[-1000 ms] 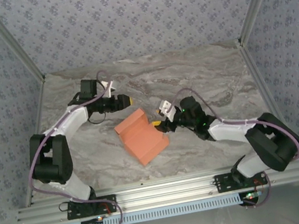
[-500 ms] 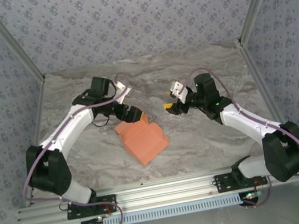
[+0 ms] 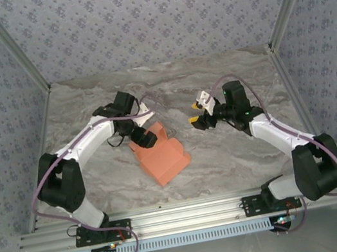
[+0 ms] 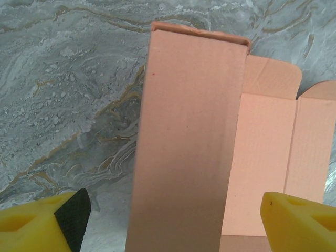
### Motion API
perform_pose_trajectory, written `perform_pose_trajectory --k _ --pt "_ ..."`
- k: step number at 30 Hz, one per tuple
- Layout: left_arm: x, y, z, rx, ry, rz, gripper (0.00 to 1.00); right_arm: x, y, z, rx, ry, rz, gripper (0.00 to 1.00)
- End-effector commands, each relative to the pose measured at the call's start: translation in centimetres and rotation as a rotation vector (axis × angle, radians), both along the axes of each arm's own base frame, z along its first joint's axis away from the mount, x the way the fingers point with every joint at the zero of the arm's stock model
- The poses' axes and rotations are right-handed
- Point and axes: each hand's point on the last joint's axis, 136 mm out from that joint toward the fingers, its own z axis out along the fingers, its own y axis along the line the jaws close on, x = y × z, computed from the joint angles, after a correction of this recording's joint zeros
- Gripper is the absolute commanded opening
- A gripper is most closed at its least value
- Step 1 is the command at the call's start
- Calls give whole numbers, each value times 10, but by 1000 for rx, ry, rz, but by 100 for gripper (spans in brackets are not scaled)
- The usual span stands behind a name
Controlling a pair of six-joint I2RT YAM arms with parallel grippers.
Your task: Fold the paper box
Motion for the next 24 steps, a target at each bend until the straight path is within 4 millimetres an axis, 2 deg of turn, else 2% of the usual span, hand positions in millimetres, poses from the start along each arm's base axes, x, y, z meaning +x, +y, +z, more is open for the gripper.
perform_pose_trajectory --k 1,4,8,10,12,15,17,18,20,24 --pt "-13 0 -9 46 16 -63 83 2 2 9 18 4 35 60" --pt "-19 3 -15 44 20 -65 72 -3 8 2 0 91 105 62" --pt "-24 5 -10 41 3 -102 60 -22 18 -16 -100 238 314 58" --pt "-27 3 -7 30 0 -133 57 -27 24 -20 -113 223 391 58" --pt "-28 2 -6 25 -9 -159 56 -19 32 -16 -121 166 420 58" --pt "-28 1 -9 36 -15 -195 53 -16 38 -21 -135 146 441 59" --pt "-33 -5 -8 21 -28 -269 46 -17 39 -28 -153 140 456 59" --pt "-37 -9 -7 13 -38 -321 42 -20 40 -31 -159 140 470 59" --pt "-44 -15 -8 13 -67 -411 40 -28 38 -34 -156 144 490 59" --pt "-35 -25 -6 8 -124 -468 41 -45 34 -41 -141 179 497 60"
